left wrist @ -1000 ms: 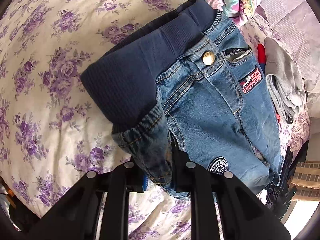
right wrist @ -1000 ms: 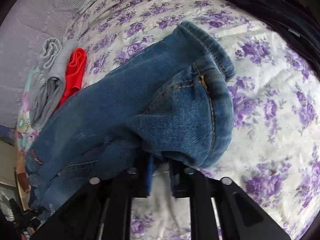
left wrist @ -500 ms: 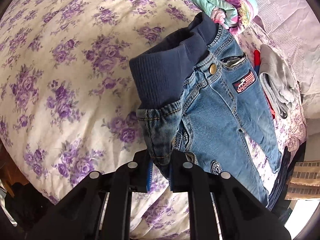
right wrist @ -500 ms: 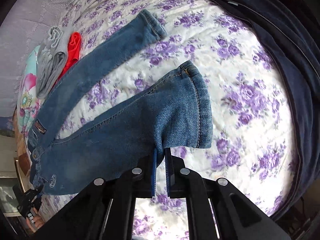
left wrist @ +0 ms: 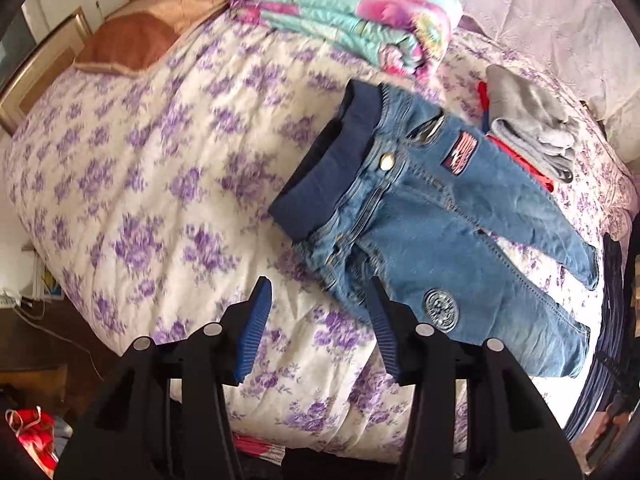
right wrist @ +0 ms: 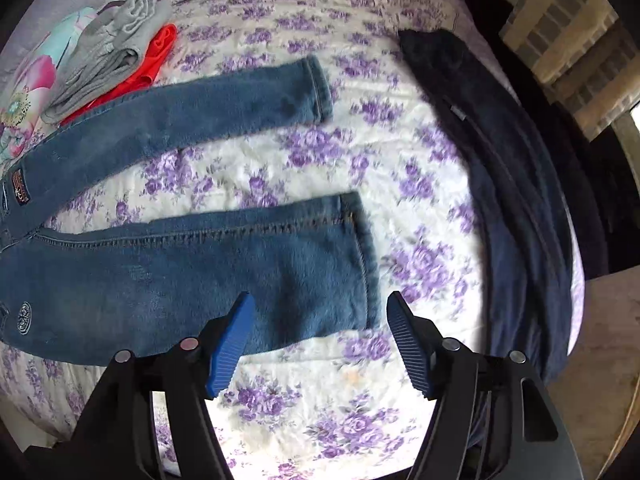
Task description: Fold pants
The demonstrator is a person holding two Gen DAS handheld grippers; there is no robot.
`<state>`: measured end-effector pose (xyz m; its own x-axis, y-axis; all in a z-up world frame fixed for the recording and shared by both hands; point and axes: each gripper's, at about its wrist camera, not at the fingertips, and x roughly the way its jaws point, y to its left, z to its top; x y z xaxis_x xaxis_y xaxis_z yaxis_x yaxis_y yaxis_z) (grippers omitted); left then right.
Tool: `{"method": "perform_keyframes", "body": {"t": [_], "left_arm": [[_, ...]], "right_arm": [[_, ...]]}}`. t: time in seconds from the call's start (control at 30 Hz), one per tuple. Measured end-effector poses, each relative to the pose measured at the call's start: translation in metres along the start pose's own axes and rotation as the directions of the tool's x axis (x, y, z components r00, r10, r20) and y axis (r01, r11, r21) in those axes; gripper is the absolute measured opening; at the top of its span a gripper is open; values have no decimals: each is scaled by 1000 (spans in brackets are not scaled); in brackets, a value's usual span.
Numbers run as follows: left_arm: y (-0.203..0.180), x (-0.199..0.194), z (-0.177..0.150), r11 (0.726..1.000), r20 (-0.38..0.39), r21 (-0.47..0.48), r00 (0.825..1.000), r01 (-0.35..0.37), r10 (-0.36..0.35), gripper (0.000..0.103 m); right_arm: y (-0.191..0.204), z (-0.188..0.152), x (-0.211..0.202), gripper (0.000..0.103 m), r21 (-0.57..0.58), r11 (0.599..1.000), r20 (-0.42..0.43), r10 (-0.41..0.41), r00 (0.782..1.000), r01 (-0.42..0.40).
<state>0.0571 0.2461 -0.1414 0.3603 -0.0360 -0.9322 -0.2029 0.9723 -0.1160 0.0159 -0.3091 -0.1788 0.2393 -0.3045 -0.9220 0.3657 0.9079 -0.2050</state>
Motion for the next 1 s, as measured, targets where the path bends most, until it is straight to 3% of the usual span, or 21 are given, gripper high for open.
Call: {"method": "perform_keyframes", "body": {"t": [0.07,0.13,0.2,0.23,0.27,0.3,0.33,0.4,0.5,0.57,0.7,0.83,0.9,0.93,1.0], "left_arm": [[-19,-5,26,998,45,66,999,22,-25,55],[-46,7,59,989,71,142,997,31,-41,56],[-74,31,94,978,61,208,997,32,-45,56],[-87,46,108,971,34,235,998,49,-58,55],[-100,64,120,964,-7,257,997,73,-74,53],[-109,86,130,959,-44,274,997,78,-68,47],[-116,107,136,952,-81,298,995,71,-49,44],[-126,145,148,943,-133,333,991,27,18,23],[-118,186,161,952,-203,307,977,-6,71,15],[-108,201,169,966,-242,258,969,20,44,14],[-101,214,180,978,-265,208,964,36,21,14],[-102,218,186,978,-291,208,956,25,38,14],[-107,209,183,961,-294,275,955,37,48,16],[-107,201,181,952,-295,302,955,57,37,19],[-102,175,177,936,-276,334,961,114,-18,43]], "right_arm": [[20,26,-13,75,-46,996,70,80,994,-77],[47,53,-20,75,-111,967,104,242,965,-231],[93,77,-21,62,-208,899,98,412,906,-386],[120,87,-22,41,-254,867,81,461,884,-429],[147,98,-16,34,-294,843,52,486,873,-452],[173,108,-8,34,-317,822,17,503,864,-473],[198,117,-1,32,-335,811,-6,508,861,-480],[243,131,12,32,-378,788,-41,511,859,-486],[294,145,35,32,-423,769,-72,498,864,-479],[320,155,54,31,-435,766,-102,479,872,-472],[356,166,100,18,-438,809,-129,374,919,-391],[374,176,101,18,-448,823,-103,341,934,-350],[376,174,91,19,-482,808,-109,329,938,-339],[372,172,83,19,-491,796,-112,346,932,-354],[354,166,57,19,-492,781,-82,398,914,-384]]}}
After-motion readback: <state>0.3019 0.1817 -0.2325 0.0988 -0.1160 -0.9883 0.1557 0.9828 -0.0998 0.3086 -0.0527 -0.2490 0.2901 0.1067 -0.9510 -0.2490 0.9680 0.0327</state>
